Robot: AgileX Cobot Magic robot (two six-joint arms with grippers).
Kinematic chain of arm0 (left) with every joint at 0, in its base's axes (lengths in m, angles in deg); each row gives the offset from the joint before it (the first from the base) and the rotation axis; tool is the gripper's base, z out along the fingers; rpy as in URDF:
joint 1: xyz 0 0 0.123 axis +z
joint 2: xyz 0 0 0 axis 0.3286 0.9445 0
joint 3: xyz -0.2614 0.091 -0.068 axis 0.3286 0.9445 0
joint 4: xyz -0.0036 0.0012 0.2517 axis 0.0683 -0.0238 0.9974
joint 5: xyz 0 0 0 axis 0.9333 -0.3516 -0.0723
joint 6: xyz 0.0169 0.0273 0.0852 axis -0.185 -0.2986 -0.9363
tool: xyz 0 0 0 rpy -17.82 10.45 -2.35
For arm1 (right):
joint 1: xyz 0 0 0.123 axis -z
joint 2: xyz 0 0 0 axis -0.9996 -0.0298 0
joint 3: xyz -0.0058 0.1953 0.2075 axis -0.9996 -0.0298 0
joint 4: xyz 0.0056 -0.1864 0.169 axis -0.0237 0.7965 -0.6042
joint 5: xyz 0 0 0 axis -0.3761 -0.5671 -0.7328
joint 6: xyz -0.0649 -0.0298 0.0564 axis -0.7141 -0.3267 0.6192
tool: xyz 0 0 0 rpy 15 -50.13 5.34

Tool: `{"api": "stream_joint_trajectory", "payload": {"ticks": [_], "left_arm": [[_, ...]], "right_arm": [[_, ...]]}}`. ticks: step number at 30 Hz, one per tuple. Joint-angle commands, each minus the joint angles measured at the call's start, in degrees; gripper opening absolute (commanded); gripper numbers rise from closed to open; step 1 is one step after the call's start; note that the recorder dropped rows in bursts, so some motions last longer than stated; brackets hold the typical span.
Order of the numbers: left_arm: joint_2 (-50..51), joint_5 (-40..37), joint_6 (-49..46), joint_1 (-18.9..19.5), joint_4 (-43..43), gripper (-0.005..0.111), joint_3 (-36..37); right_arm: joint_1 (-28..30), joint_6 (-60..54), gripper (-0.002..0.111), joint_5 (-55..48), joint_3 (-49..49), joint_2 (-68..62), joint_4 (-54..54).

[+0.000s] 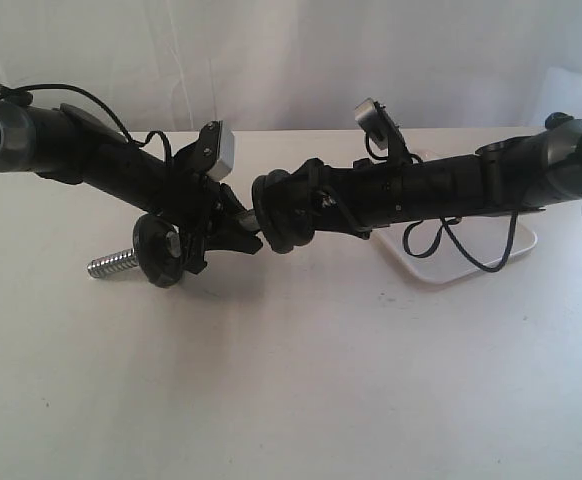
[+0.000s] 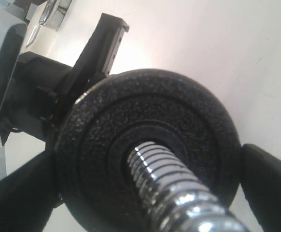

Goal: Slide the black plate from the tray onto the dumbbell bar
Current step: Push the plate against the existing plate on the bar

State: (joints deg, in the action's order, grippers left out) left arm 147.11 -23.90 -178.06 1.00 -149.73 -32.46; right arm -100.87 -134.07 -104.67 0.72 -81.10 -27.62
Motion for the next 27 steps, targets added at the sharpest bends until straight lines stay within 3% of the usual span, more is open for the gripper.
{"api": "stream_joint_trajectory", "payload": {"ticks": [1,5,9,20,24,27], "left_arm": [[-2.85,-6.82,0.13,-0.75,-38.76,0.0,-0.98],[-2.85,-6.82,0.13,-0.75,-38.76,0.0,-0.98],[-2.85,-6.82,0.13,-0.75,-38.76,0.0,-0.98],[-2.85,-6.82,0.13,-0.75,-38.76,0.0,-0.98],[-2.85,-6.82,0.13,-0.75,-38.76,0.0,-0.98],[-2.85,-6.82,0.13,-0.75,-38.76,0.0,-0.98]], "right_arm": [[-0.57,-1.03,0.052,-4.82,0.7,1.19,-5.45],[-0.57,-2.19,0.067,-4.22,0.7,1.19,-5.45],[-0.57,-1.85,0.09,-2.53,0.7,1.19,-5.45],[-0.57,-1.96,0.092,-0.63,0.92,1.3,-5.45],[-0.57,-3.17,0.105,0.18,1.36,1.3,-5.45],[-0.57,-3.17,0.105,0.49,1.39,1.3,-5.45]]}}
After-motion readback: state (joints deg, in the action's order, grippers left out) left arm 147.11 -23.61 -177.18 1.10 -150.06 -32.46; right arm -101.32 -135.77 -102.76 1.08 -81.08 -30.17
